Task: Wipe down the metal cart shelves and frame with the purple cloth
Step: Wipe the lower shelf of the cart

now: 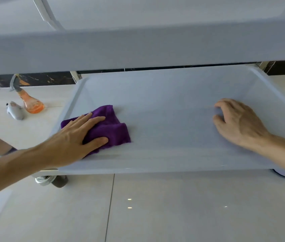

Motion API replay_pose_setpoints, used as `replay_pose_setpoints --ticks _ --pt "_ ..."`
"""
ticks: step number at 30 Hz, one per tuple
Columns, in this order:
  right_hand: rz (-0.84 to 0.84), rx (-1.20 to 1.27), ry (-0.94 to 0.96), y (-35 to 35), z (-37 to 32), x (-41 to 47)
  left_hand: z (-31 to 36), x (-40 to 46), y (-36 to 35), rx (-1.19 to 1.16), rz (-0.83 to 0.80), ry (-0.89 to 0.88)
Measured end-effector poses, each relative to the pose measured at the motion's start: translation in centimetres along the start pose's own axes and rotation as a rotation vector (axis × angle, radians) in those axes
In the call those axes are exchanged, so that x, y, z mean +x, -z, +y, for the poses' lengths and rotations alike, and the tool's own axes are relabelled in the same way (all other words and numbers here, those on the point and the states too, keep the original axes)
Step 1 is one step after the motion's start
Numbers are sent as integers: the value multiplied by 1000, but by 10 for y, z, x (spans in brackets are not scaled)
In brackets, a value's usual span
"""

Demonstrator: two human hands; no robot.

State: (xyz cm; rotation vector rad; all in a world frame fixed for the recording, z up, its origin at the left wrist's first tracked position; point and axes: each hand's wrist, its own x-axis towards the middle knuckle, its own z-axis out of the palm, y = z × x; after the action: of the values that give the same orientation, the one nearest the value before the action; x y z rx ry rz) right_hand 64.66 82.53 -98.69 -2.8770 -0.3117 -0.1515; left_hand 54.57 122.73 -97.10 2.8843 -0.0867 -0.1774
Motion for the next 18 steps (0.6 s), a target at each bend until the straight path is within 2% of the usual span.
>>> replay_pose_setpoints --ticks 4,6,8,15,18 --pt "12 11 260 -6 -68 1 17 -4 -14 -67 165 34" --pt "-37 53 372 -15 -104 -3 27 -5 -21 -93 271 54" --pt "-99 68 449 -28 -128 -8 30 -7 -24 -116 303 72" --pt "-114 106 441 -48 -130 -18 9 -50 -25 -113 220 -12" --pt "-107 102 439 -50 -130 -17 -16 -45 -19 -53 284 110"
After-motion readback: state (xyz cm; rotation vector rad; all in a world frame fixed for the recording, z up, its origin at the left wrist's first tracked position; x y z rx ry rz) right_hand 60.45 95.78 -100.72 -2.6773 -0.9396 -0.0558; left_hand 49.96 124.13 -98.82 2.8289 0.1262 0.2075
